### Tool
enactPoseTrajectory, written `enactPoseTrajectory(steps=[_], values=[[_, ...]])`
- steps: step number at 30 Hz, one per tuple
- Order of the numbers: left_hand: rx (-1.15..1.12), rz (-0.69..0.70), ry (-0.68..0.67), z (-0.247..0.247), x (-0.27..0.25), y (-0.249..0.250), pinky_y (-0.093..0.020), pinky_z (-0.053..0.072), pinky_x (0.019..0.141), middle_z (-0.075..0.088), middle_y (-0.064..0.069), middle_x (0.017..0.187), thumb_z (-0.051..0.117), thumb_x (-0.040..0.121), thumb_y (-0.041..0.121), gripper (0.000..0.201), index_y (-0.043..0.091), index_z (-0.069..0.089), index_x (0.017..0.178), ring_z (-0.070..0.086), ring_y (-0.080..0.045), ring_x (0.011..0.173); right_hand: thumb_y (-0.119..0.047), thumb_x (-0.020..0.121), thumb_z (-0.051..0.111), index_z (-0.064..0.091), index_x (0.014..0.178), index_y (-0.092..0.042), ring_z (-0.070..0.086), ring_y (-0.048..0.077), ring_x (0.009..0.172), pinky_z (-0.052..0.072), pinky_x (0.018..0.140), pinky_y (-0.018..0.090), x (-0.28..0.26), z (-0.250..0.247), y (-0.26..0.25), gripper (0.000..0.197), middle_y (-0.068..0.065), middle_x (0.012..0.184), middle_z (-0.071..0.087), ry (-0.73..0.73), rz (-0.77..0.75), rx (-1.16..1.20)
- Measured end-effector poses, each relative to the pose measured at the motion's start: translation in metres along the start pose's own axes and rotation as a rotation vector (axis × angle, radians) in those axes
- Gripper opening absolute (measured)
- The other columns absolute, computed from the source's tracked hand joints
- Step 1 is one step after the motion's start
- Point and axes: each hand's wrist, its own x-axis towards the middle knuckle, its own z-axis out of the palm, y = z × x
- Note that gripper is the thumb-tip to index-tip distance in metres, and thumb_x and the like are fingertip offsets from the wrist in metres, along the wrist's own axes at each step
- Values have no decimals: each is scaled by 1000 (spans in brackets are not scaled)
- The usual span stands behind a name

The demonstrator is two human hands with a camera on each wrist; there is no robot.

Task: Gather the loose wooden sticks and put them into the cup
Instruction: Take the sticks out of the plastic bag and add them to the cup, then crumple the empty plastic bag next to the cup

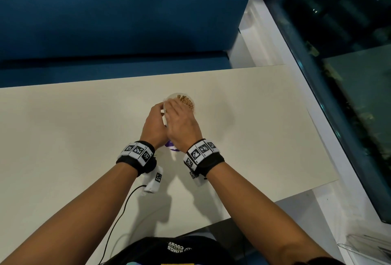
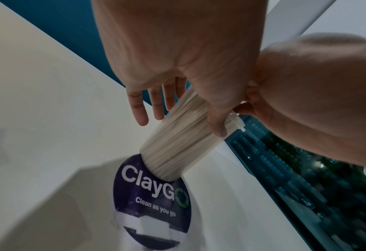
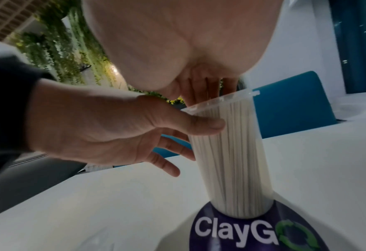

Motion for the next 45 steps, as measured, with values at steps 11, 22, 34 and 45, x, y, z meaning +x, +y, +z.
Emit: enactPoseTrajectory(steps=[11, 22, 34, 45], values=[[9, -21, -3, 2, 1, -1, -28, 46, 91, 54, 0, 143, 76, 90, 30, 64, 19, 44, 145, 56, -11, 115, -31, 106, 27, 47, 147, -4, 33, 26, 150, 23, 124, 44, -19, -10, 9, 53, 13, 156, 45, 138, 42, 11], [28, -8, -46, -4, -1, -4, -39, 52, 101, 56, -2, 145, 74, 91, 18, 65, 19, 43, 149, 58, -17, 121, -48, 106, 10, 16, 161, -15, -5, 15, 157, -6, 126, 50, -14, -7, 9, 64, 3, 171, 10, -80, 64, 81], [590, -304, 52, -59, -90, -99, -52, 47, 93, 62, -11, 118, 70, 90, 47, 44, 14, 64, 119, 57, -37, 114, -1, 84, 56, 67, 115, -16, 48, 22, 115, 48, 98, 40, -83, 3, -13, 37, 2, 135, 54, 384, 237, 467], [-72, -300, 47, -43, -118, -90, -25, 53, 73, 72, 1, 87, 80, 90, 28, 19, 14, 66, 91, 67, -13, 80, -32, 95, 63, 59, 126, -17, 54, 16, 111, 49, 98, 34, -117, 44, -62, 35, -2, 120, 59, 56, 318, 685]])
